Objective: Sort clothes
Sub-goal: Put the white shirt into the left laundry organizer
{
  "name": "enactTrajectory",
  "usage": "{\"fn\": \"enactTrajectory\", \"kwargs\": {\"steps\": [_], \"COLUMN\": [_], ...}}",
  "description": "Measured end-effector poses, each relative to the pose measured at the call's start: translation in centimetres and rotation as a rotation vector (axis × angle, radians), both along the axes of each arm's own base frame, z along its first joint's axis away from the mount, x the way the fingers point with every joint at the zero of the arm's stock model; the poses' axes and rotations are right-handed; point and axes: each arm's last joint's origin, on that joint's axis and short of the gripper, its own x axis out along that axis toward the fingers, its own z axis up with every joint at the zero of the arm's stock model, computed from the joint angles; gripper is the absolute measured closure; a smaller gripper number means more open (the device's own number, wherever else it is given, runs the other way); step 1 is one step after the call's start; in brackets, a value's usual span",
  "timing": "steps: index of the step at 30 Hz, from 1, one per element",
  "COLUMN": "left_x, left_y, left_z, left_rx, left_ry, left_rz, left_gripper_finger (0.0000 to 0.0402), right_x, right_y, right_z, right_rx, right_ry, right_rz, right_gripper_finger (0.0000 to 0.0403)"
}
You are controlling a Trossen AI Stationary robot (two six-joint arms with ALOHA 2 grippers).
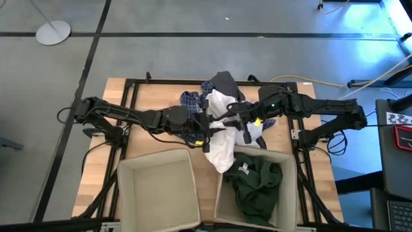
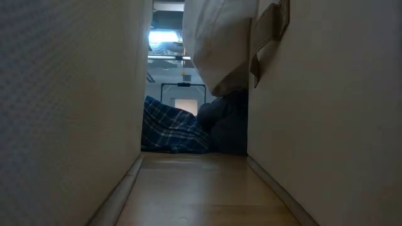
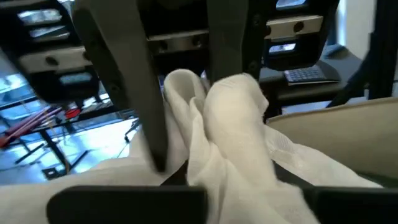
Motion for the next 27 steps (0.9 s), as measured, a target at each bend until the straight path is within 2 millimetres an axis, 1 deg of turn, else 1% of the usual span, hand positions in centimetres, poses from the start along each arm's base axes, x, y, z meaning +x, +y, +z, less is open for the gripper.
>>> {"fn": "enactTrajectory", "kwargs": {"steps": [3, 6, 8, 10, 12, 15, 18, 23, 27], "left_x": [-0.5, -1.9, -3.0, -4.7, -6.5, -8.9, -11.3, -14.8, -17.1], "left_y": [-0.1, -0.2, -0.3, -0.3, -0.3, -0.5, -0.7, -1.1, -1.7], "left_z": [0.4, 1.2, 2.2, 3.7, 5.5, 7.6, 9.6, 13.1, 15.9], "left_rx": [-0.012, -0.014, -0.030, -0.059, -0.088, -0.143, -0.211, -0.294, -0.315], "left_ry": [0.002, 0.028, 0.015, -0.015, -0.059, -0.103, -0.124, -0.149, -0.201], "left_rz": [0.042, 0.076, 0.080, 0.078, 0.069, 0.050, 0.025, -0.030, -0.099], "left_gripper_finger": [0.0369, 0.0368, 0.0374, 0.0378, 0.0377, 0.0368, 0.0362, 0.0370, 0.0364], "right_x": [-1.0, -2.9, -4.5, -6.1, -7.7, -10.2, -12.0, -13.4, -13.5], "right_y": [-0.2, -0.4, -0.6, -0.8, -1.0, -1.1, -1.1, -1.2, -1.2], "right_z": [0.7, 1.9, 2.8, 3.4, 3.9, 4.6, 4.9, 4.5, 4.2], "right_rx": [-0.010, -0.018, -0.030, -0.040, -0.038, -0.009, 0.020, 0.037, 0.034], "right_ry": [-0.025, -0.056, -0.074, -0.087, -0.093, -0.113, -0.106, -0.054, -0.019], "right_rz": [-0.049, -0.107, -0.173, -0.237, -0.281, -0.305, -0.310, -0.330, -0.343], "right_gripper_finger": [0.0245, 0.0203, 0.0184, 0.0171, 0.0164, 0.0162, 0.0165, 0.0165, 0.0166]}}
